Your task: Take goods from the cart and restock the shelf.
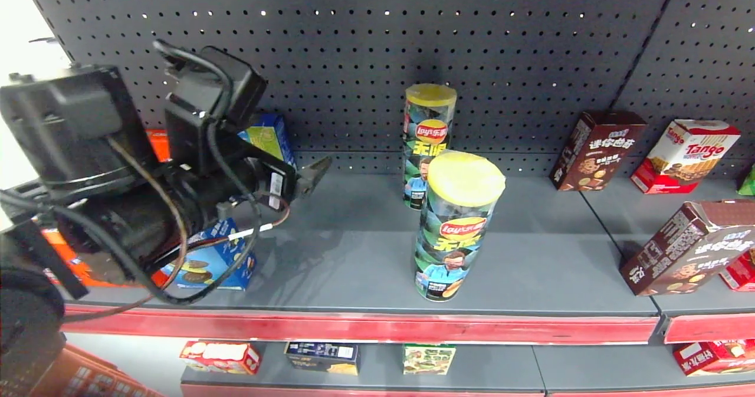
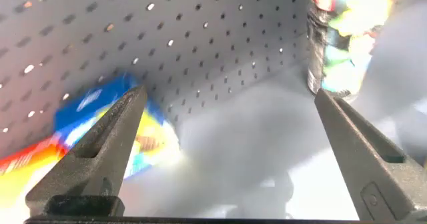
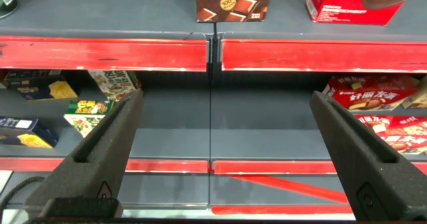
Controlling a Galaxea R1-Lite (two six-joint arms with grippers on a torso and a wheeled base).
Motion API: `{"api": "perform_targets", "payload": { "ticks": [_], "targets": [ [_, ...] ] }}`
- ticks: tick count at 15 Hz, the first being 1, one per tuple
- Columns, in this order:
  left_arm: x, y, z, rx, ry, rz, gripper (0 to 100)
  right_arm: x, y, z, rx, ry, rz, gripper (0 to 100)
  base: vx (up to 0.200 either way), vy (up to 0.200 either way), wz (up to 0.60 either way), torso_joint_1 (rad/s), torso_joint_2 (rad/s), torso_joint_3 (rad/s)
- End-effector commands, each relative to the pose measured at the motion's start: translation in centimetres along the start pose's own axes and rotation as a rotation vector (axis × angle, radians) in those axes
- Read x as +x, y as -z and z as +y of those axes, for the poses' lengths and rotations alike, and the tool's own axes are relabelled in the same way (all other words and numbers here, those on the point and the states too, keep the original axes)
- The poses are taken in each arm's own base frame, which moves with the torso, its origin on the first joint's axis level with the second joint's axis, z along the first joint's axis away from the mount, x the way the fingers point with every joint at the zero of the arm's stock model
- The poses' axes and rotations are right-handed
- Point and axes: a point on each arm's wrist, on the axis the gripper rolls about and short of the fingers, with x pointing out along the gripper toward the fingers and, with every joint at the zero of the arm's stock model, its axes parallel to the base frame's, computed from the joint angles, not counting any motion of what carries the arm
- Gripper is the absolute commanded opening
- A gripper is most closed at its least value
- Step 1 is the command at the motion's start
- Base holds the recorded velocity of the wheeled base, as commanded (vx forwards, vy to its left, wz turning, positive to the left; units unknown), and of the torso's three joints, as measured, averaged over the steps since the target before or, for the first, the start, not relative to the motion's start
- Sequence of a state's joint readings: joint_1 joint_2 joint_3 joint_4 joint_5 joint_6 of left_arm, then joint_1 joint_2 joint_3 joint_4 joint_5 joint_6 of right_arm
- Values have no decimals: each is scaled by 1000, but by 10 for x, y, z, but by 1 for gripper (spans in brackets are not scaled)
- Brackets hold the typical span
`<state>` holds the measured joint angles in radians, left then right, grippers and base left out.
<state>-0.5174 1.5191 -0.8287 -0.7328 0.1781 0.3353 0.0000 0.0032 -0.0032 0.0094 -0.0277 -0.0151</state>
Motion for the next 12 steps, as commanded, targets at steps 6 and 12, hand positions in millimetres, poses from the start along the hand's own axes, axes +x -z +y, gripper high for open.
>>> {"api": "perform_targets", "payload": {
  "ticks": [6, 12],
  "targets": [
    [-46, -6, 15, -52, -47, -84, 100, 0, 0, 0, 27, -2, -2, 100, 0, 0, 0, 0, 0, 0],
    [-48, 2, 13, -63, -46, -64, 100, 23, -157, 1, -2, -165, -64, 100, 0, 0, 0, 0, 0, 0]
  ]
}}
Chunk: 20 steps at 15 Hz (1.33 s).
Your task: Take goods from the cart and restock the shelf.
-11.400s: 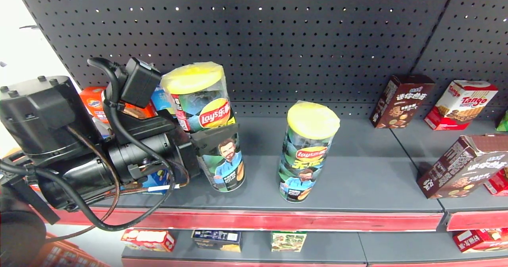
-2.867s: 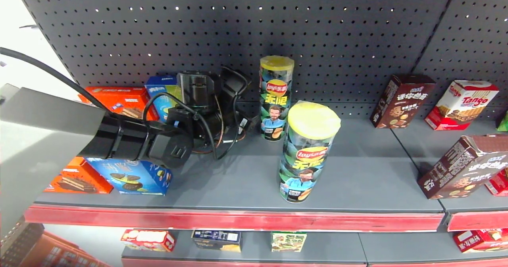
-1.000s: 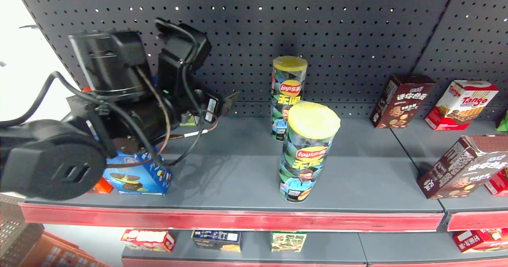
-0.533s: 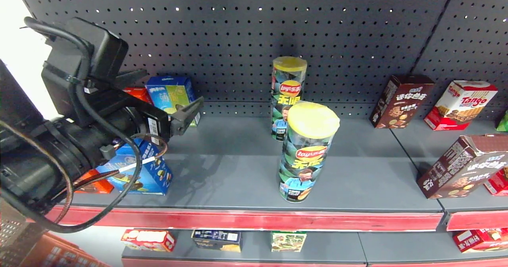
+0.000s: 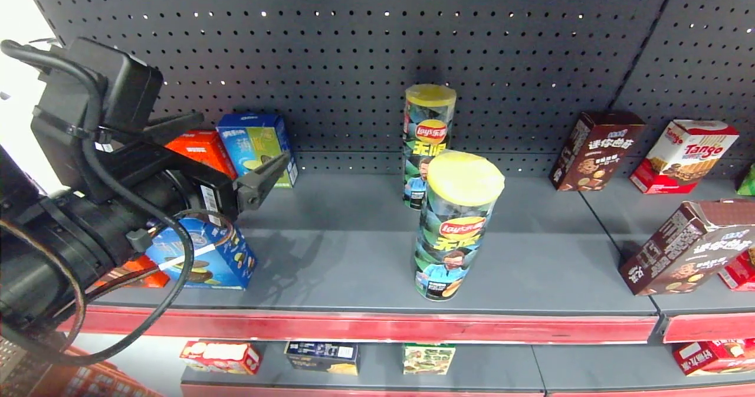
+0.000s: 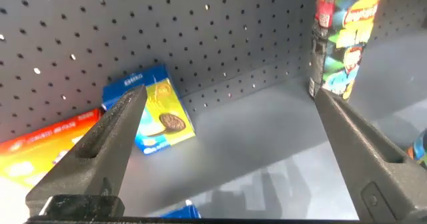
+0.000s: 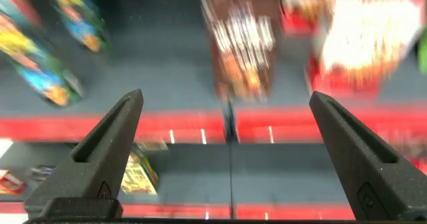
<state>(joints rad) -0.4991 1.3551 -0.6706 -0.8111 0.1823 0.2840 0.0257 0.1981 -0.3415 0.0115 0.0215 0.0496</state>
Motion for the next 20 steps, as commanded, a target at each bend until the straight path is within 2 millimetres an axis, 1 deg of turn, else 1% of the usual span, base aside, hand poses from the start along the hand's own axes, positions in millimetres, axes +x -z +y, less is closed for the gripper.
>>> {"api": "perform_targets", "payload": {
  "ticks": [1, 2, 3, 4, 5, 7, 9, 10, 11, 12, 14, 20],
  "targets": [
    [-1, 6, -1, 3, 3, 17, 100, 60, -68, 5, -77, -119, 129, 100, 0, 0, 0, 0, 0, 0],
    [-2, 6, 0, 3, 0, 13, 100, 78, -72, 7, -115, -173, 170, 100, 0, 0, 0, 0, 0, 0],
    [-2, 6, 0, 2, -2, 11, 100, 87, -74, 8, -133, -197, 189, 100, 0, 0, 0, 0, 0, 0],
    [-2, 6, 0, 1, -4, 10, 100, 110, -74, 16, -143, -294, 251, 100, 0, 0, 0, 0, 0, 0],
    [-2, 6, 2, 1, -11, 10, 100, 121, -71, 24, -142, -364, 285, 100, 0, 0, 0, 0, 0, 0],
    [-1, 7, 5, 3, -27, 14, 100, 135, -66, 40, -144, -487, 338, 100, 0, 0, 0, 0, 0, 0],
    [-1, 5, 6, 2, -30, 9, 100, 149, -62, 53, -150, -549, 374, 100, 0, 0, 0, 0, 0, 0],
    [-1, 5, 6, 4, -30, 9, 100, 153, -61, 56, -153, -560, 378, 100, 0, 0, 0, 0, 0, 0],
    [-1, 5, 6, 2, -30, 9, 100, 163, -58, 64, -156, -587, 386, 100, 0, 0, 0, 0, 0, 0],
    [0, 5, 6, 4, -29, 7, 100, 168, -54, 70, -161, -604, 409, 100, 0, 0, 0, 0, 0, 0],
    [1, 4, 6, 5, -29, 5, 100, 176, -40, 77, -175, -618, 477, 100, 0, 0, 0, 0, 0, 0],
    [1, 0, 8, 2, -38, -13, 100, 214, -21, 98, -225, -516, 541, 100, 0, 0, 0, 0, 0, 0]
  ]
}}
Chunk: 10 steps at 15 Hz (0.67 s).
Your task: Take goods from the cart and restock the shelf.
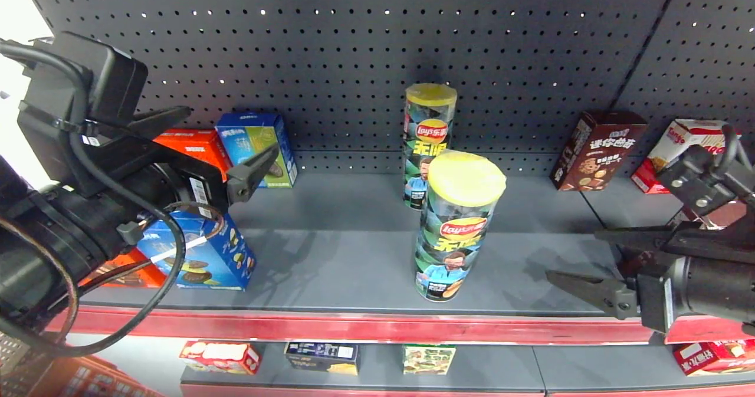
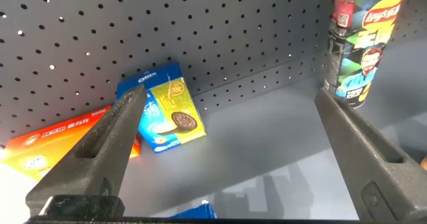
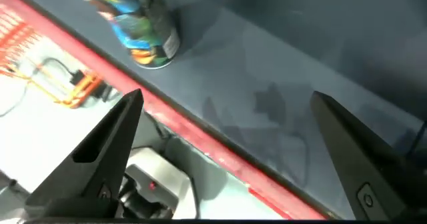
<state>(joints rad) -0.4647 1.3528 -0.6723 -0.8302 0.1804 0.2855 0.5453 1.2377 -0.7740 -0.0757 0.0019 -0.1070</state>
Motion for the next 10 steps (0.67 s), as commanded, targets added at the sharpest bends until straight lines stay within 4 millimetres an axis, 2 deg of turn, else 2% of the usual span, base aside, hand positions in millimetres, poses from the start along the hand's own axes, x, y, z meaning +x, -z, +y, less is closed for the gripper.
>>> {"api": "perform_targets", "payload": {
  "ticks": [1, 6, 10],
  "targets": [
    [1, 0, 0, 0, -1, 0, 100, 24, 0, 1, -3, -3, 57, 100, 0, 0, 0, 0, 0, 0],
    [4, -4, 0, -3, -3, -14, 100, 57, -12, -1, -2, 17, 88, 100, 0, 0, 0, 0, 0, 0],
    [7, -4, -1, -2, 1, -16, 100, 74, -16, -1, -2, 17, 88, 100, 0, 0, 0, 0, 0, 0]
  ]
}}
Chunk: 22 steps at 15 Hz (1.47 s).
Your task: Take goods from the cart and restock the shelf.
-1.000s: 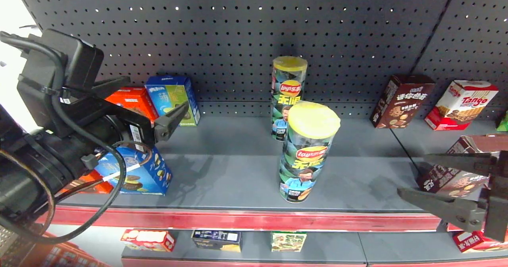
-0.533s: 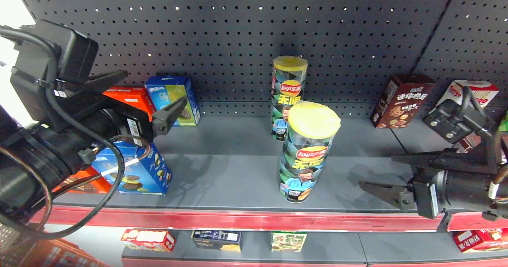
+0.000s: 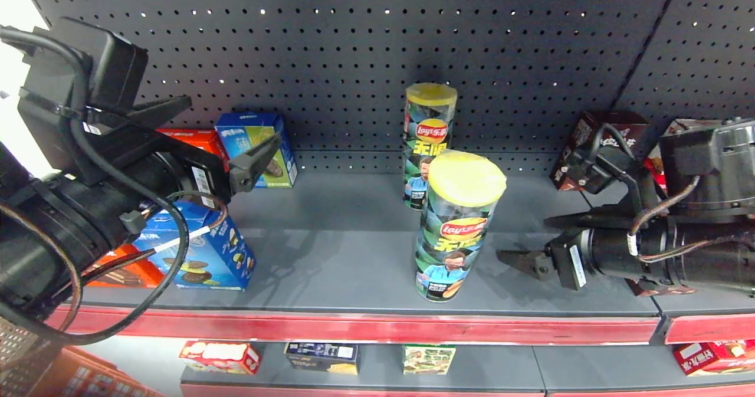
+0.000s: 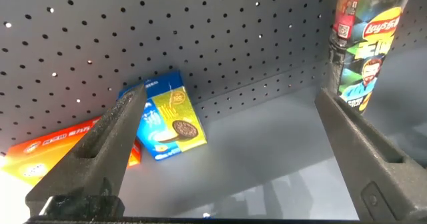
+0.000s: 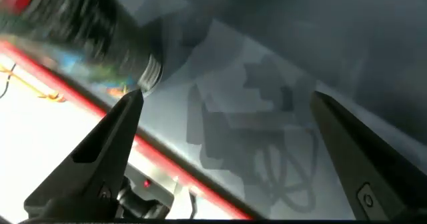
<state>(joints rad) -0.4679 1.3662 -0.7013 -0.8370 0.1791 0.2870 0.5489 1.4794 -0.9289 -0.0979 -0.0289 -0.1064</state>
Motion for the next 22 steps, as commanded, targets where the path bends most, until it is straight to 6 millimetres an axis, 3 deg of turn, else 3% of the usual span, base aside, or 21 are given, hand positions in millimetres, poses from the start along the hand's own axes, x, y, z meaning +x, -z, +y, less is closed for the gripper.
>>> {"api": "perform_targets", "payload": {
  "ticks": [1, 9, 15, 22],
  "targets": [
    [2, 1, -1, 0, 2, 3, 100, 14, 1, 1, -3, -5, 19, 100, 0, 0, 0, 0, 0, 0],
    [5, 3, -3, 1, 7, 8, 100, 31, -1, 9, -18, -18, 30, 100, 0, 0, 0, 0, 0, 0],
    [4, 3, -2, 1, 5, 7, 100, 27, -1, 8, -14, -14, 24, 100, 0, 0, 0, 0, 0, 0],
    [5, 3, -2, 1, 5, 7, 100, 39, -1, 15, -26, -33, 42, 100, 0, 0, 0, 0, 0, 0]
  ]
}}
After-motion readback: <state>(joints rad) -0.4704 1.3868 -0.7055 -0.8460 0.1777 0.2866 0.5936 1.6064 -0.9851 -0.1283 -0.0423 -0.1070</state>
